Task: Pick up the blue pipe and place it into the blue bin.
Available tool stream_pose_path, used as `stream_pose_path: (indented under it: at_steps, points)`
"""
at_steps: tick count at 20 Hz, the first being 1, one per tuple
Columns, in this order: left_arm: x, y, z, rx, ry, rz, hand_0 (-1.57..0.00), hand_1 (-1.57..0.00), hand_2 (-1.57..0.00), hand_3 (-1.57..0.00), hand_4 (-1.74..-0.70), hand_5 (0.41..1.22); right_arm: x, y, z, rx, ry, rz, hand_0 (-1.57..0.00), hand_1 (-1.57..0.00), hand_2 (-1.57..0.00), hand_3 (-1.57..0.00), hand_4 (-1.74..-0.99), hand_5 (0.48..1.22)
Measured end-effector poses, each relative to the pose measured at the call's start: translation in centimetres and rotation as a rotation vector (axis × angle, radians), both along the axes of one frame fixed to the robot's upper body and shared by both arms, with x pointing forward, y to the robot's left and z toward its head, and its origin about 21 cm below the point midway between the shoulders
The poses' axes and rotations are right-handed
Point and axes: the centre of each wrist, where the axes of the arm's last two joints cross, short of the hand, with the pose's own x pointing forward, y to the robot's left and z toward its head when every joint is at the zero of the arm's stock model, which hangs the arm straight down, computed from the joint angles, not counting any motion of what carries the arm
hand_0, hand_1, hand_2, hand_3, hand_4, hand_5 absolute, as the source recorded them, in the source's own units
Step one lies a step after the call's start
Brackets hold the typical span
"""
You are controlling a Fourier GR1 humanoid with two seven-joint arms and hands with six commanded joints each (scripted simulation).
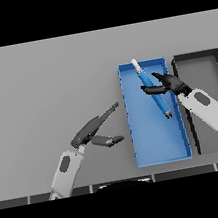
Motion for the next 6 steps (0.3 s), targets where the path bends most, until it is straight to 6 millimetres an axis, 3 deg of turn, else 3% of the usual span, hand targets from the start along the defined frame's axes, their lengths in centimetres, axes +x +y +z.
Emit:
stream_pose_path:
  at_steps: [6]
  points:
    - [-0.41,-0.34,-0.03,0.004,0.005,-0.003,0.00,0.00,0.00,0.00,-0.88,0.431,0.28,-0.03,0.31,-0.011,0.000,0.019,-0.01,-0.01,-0.01,0.00,-1.022,0.643]
